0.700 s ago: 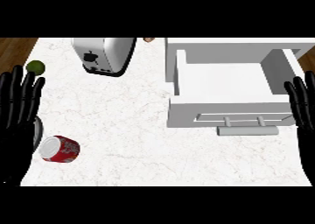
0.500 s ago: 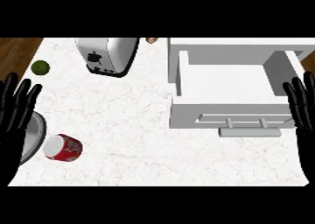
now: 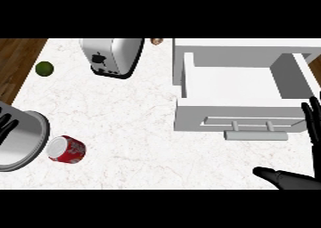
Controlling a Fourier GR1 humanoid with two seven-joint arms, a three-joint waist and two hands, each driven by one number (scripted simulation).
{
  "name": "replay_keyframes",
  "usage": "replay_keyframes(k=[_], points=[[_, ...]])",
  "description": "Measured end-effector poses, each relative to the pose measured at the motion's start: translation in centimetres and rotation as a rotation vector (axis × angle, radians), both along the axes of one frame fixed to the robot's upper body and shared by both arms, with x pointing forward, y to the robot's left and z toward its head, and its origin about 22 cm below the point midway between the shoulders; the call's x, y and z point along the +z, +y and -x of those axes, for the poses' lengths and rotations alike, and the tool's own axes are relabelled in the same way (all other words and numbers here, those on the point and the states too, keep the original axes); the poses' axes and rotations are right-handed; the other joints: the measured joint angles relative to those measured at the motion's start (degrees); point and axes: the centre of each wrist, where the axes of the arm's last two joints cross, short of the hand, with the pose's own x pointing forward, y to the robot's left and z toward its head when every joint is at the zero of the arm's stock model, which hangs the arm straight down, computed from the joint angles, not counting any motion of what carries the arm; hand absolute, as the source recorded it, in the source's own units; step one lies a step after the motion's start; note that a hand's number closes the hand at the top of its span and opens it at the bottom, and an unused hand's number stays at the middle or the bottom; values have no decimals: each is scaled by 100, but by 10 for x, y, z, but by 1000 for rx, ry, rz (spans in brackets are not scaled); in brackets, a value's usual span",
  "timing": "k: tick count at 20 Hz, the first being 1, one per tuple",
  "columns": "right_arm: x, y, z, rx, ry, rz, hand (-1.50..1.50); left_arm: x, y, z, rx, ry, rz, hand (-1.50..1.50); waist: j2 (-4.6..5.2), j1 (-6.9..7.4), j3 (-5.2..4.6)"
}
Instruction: Pick up the can, place it into the drawer and close the drawer
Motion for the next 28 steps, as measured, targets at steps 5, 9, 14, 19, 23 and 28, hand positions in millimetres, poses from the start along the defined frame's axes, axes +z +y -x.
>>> replay_keyframes(k=[5, 9, 14, 19, 23, 28], points=[[-2, -24, 14, -33, 30, -16, -150, 5, 36, 19, -11, 46, -11, -150, -3, -25, 6], [-5, -39, 27, -30, 39, -20, -150, 19, 53, 30, -15, 54, -10, -150, -4, -37, 8], [-3, -59, 37, -24, 43, -18, -150, 26, 64, 40, 2, 79, 21, -150, -3, -48, 9], [-3, -62, 50, -21, 39, -21, -150, 27, 75, 35, 30, 123, 91, -150, 1, -75, 10], [-8, -75, 64, -19, 41, -21, -150, 22, 73, 32, 20, 180, 158, -150, 0, -82, 10], [-11, -84, 64, -16, 39, -19, -150, 21, 71, 23, 9, 232, 215, -150, 3, -73, 9]])
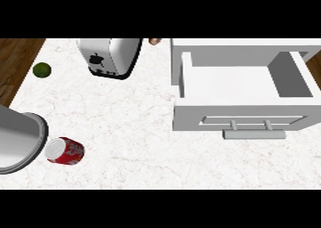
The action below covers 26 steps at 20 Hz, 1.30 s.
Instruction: Pick up the can, place it into the drawer and close the drawer
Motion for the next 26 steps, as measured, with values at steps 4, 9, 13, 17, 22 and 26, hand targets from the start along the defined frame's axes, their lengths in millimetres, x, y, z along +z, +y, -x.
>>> replay_keyframes(k=[4, 9, 13, 17, 22, 26], points=[[5, -3, 7, 5, 0, -9, -150, -11, -8, -12, -10, 34, 20, -150, 2, -12, 1], [11, -12, 17, 1, 2, -12, -150, -28, -18, -23, -6, 61, 31, -150, 1, -15, -3], [9, -18, 29, 2, 6, -4, -150, -43, -28, -34, 2, 75, 23, -150, 1, -23, -3], [10, -22, 29, 4, 8, -3, -150, -62, -36, -44, 11, 87, -1, -150, 4, -18, -2], [5, -23, 33, 2, -1, -7, -150, -86, -47, -50, 26, 98, -22, -150, 3, -16, -3], [7, -22, 39, -3, 2, -7, -150, -110, -45, -48, 56, 105, -32, -150, 3, -13, -3]])
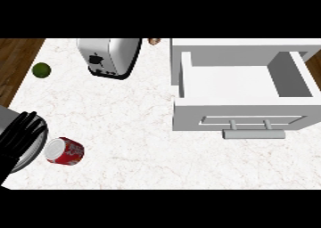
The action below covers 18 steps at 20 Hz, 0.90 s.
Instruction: Pick up the can, place it into the drawer and close the drawer
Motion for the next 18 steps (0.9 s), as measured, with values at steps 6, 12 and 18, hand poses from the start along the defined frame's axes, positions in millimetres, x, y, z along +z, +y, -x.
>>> replay_keyframes(k=[6, 12, 18], points=[[1, -6, 0, 6, 8, 0, -150, -34, 14, -5, 49, 12, -18, -150, 3, -5, -3], [5, -8, 3, 5, 4, 3, -150, -59, 22, -11, 83, 22, -35, -150, -2, -6, 4], [3, -8, 7, 8, -4, 2, -150, -74, 22, -13, 55, -19, -68, -150, -59, -15, 93]])
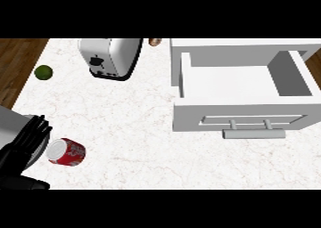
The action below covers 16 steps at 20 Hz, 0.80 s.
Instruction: Pick up the can, place it into the drawer and close the drawer
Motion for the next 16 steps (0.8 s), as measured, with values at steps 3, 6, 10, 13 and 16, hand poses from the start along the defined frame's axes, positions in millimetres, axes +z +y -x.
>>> replay_keyframes(k=[3, 6, 10, 13, 16], points=[[2, 1, 3, 5, 4, 3, -150, -4, 1, 0, -12, -12, -11, -150, -23, -12, 35], [3, -1, 4, 2, 1, 4, -150, -19, 0, 7, -1, 24, 8, -150, 6, -24, -1], [5, 0, 1, 8, 5, 0, -150, -38, 0, 4, 10, 55, 31, -150, 28, -43, -23], [8, 2, 1, 10, 1, 3, -150, -54, -1, 1, 18, 87, 48, -150, 46, -50, -51], [7, 0, 7, 7, 2, -2, -150, -63, -2, -4, 28, 120, 69, -150, 55, -46, -73]])
